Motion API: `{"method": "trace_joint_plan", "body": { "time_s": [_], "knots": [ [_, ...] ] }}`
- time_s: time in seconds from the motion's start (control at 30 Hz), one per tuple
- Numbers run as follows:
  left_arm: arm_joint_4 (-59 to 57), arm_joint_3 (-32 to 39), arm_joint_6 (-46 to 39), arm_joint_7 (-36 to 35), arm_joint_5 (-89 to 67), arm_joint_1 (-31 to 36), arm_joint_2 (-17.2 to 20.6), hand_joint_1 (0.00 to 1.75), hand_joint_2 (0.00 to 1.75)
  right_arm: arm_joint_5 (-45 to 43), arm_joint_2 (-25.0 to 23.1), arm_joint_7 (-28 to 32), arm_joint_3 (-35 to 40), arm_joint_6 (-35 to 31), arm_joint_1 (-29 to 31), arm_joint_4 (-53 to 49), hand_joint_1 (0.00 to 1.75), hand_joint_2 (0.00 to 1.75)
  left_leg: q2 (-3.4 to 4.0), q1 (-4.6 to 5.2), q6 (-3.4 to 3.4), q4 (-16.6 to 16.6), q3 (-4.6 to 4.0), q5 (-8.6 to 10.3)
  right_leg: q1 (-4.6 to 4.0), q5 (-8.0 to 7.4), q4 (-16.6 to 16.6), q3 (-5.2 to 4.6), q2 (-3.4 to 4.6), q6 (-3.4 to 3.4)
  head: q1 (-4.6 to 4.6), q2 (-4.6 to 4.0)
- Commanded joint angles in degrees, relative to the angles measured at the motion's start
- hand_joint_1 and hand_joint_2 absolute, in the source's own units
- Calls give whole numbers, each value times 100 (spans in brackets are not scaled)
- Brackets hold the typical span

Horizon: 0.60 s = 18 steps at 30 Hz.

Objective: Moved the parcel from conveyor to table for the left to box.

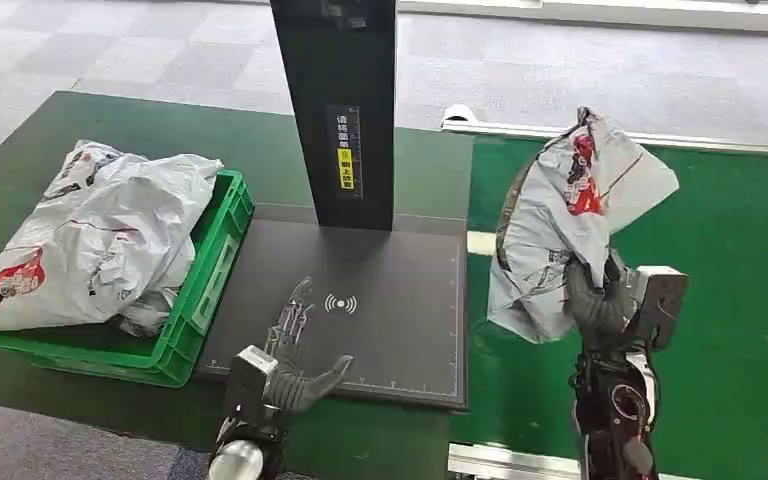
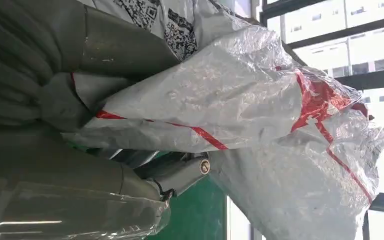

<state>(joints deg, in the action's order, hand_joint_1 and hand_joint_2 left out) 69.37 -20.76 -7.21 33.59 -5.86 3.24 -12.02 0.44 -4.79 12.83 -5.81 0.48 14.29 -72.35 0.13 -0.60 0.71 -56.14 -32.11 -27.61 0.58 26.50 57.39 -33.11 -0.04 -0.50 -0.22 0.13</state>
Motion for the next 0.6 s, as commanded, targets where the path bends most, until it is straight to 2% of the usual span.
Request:
{"method": "trace_joint_plan", "body": {
  "time_s": [0.03,0.6],
  "knots": [
    [-79,189,-8,-28,-36,87,74,0,175,-44,61,-36,183,101,24,-116,175,175,1,0,-2,5,8,-1,-1,0,-6,9,1,1,0,0],
    [-36,254,-52,-12,-60,109,117,0,175,-42,-22,-67,321,174,89,61,175,175,4,1,-2,9,13,0,0,-2,-9,12,6,3,0,0]
  ]
}}
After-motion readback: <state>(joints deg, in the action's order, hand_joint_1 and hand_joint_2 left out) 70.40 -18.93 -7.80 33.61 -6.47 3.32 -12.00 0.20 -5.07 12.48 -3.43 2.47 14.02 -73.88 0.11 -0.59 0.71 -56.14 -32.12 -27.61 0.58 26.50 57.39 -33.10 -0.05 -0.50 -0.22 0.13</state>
